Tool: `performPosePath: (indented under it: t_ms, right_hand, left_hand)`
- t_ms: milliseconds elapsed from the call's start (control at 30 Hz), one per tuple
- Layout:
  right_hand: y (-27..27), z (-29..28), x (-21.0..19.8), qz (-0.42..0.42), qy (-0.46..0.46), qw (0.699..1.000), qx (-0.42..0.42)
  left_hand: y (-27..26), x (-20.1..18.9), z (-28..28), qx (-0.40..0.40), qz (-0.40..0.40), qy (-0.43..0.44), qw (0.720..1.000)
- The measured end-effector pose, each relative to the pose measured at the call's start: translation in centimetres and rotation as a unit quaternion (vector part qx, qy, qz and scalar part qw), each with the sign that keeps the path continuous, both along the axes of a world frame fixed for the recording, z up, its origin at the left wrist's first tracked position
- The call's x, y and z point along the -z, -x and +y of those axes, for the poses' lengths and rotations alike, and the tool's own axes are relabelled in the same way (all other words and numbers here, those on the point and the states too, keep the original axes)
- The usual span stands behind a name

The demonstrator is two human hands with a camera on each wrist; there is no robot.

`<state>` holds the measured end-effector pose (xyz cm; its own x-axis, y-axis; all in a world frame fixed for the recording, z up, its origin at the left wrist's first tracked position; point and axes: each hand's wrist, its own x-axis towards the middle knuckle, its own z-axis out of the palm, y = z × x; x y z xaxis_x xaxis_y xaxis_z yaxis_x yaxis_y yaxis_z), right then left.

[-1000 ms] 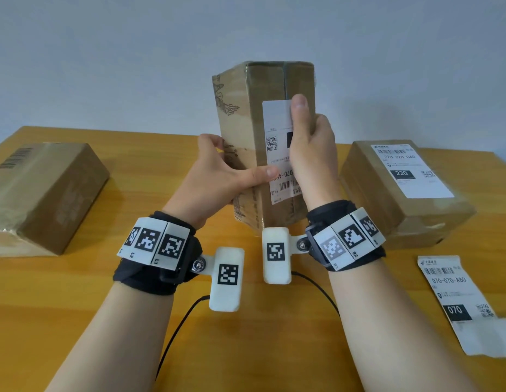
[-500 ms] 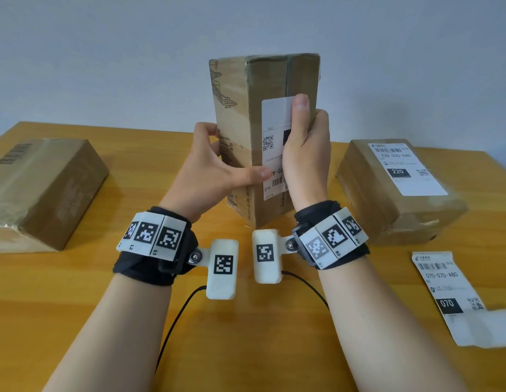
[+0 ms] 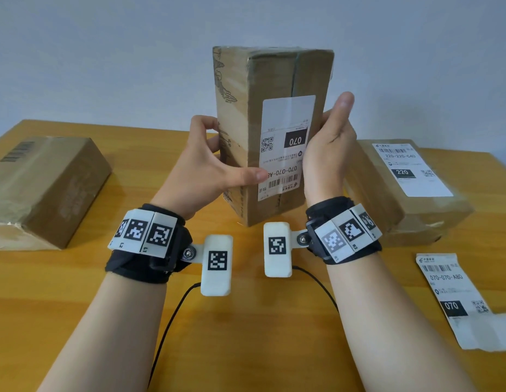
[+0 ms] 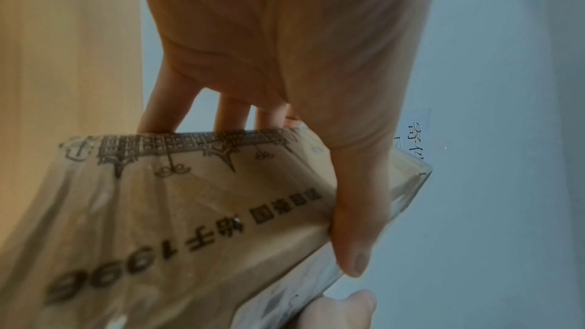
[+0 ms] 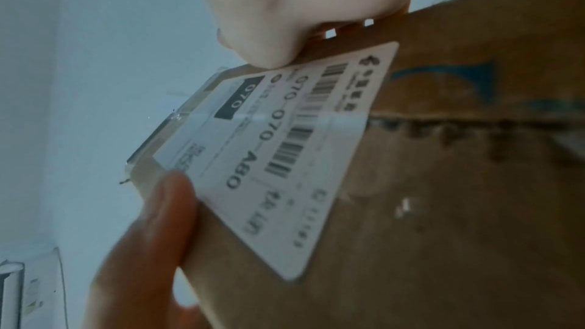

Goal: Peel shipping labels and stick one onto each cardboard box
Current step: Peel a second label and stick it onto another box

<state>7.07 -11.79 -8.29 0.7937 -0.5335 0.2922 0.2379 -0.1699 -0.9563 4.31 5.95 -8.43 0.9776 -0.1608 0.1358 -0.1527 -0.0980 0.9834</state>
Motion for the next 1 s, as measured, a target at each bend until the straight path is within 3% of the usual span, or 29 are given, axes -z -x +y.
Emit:
performPosePath:
  t_ms: [100,200,367,600,833,1000]
  right_hand:
    - [0.3,0.2,-0.4,0.039,-0.033,0.998,-0.045]
    - [0.7,1.1,-0.5,0.036,-0.006,0.996,-0.083]
    - [0.6,1.8,0.3,0.0,0.059,0.996,-0.068]
    - [0.3,1.0,0.2,-0.04,0.066,0.997,-0.012]
    - [-0.1,0.1,0.4,-0.001,0.064,0.998,-0.014]
    - [0.4,1.0,-0.4,0.033,0.06,0.996,-0.062]
  left_hand:
    - [0.0,-0.1,-0.7,-0.019,-0.003,0.005,1.0]
    - [0.0,-0.1,-1.2,-0.04,-0.007,0.016,0.999]
    - [0.3,-0.4,-1.5,-0.053,-0.002,0.034,0.998]
    - [0.2,-0.4,-1.5,-0.053,0.014,0.042,0.998]
    - [0.1,-0.7,-0.7,-0.065,0.011,0.069,0.995]
    - [-0.3,-0.2,-1.1,-0.102,0.001,0.08,0.992]
